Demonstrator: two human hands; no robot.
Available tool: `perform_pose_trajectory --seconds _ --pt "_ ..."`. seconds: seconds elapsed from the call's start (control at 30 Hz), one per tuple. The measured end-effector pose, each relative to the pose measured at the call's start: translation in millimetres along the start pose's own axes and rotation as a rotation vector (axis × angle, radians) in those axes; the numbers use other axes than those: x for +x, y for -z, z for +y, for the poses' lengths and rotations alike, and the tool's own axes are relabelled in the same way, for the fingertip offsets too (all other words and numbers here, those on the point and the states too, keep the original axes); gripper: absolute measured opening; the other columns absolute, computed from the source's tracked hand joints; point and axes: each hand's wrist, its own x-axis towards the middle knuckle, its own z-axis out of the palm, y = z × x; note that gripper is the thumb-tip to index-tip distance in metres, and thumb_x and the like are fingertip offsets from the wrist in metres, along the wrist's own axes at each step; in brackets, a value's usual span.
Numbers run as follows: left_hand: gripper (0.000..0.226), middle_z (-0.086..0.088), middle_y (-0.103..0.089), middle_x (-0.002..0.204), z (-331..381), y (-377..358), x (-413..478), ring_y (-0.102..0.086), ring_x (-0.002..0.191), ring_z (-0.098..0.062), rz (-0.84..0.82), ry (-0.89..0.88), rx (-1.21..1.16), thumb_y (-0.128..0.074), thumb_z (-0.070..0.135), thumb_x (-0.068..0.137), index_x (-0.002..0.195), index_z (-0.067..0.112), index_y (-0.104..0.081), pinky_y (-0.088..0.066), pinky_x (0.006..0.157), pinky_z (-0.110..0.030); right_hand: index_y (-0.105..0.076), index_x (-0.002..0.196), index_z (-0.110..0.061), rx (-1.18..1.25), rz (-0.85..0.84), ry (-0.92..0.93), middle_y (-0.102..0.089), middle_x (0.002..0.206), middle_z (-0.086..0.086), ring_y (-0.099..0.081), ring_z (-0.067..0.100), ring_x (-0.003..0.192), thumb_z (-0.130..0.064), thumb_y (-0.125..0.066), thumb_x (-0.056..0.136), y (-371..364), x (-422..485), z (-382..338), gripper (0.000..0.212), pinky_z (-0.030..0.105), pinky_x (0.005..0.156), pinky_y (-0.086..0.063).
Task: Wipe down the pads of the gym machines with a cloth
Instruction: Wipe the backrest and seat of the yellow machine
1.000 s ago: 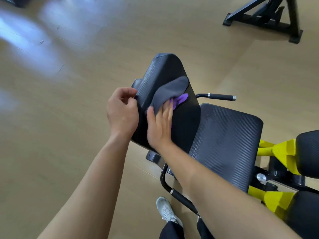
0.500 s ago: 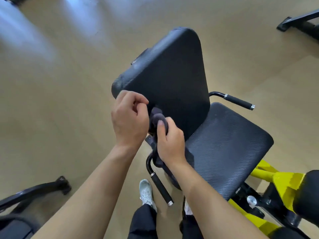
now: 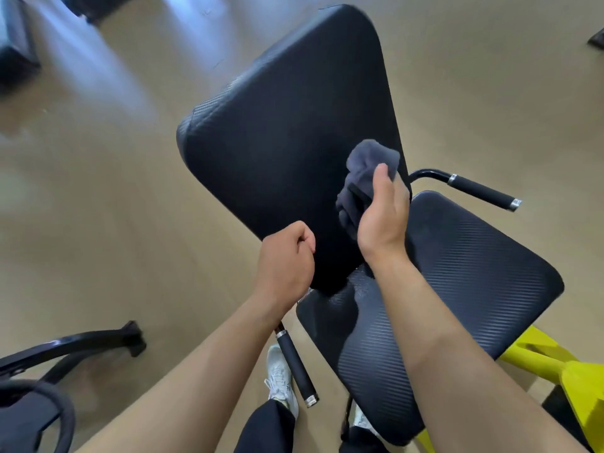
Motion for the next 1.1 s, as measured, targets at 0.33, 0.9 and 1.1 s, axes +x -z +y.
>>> perform_pose_trajectory --seconds 0.33,0.9,1.1 --pt "0.023 0.005 -0.043 0.055 -28 17 12 -0.036 0.054 -0.008 -0.029 -0.134 0.063 -0.038 -0.007 0.073 0.063 0.012 -0.044 -0.032 0.050 -0.030 -0.036 0.149 0.005 -0.750 -0.075 0.496 -0.023 0.158 0.037 -0.018 0.050 0.149 -0.036 -0.035 0.102 -68 50 49 0.063 0.062 0.121 -0.015" --pt "0.021 0.002 -0.047 0.054 -31 76 22 -0.039 0.052 -0.012 0.139 -0.222 0.072 -0.033 0.005 0.072 0.063 0.018 -0.047 -0.033 0.050 -0.029 -0.038 0.143 0.017 -0.689 0.086 0.495 -0.029 0.151 0.043 -0.027 0.056 0.143 -0.038 -0.039 0.099 -87 60 32 0.071 0.065 0.118 -0.018" --pt "0.019 0.008 -0.043 0.055 -45 72 9 -0.039 0.055 -0.014 0.164 -0.148 0.004 -0.033 0.007 0.072 0.061 0.018 -0.043 -0.036 0.053 -0.035 -0.036 0.147 0.011 -0.891 -0.223 0.295 -0.017 0.156 0.042 -0.012 0.054 0.147 -0.047 -0.020 0.098 -72 -16 93 0.078 0.062 0.122 -0.008"
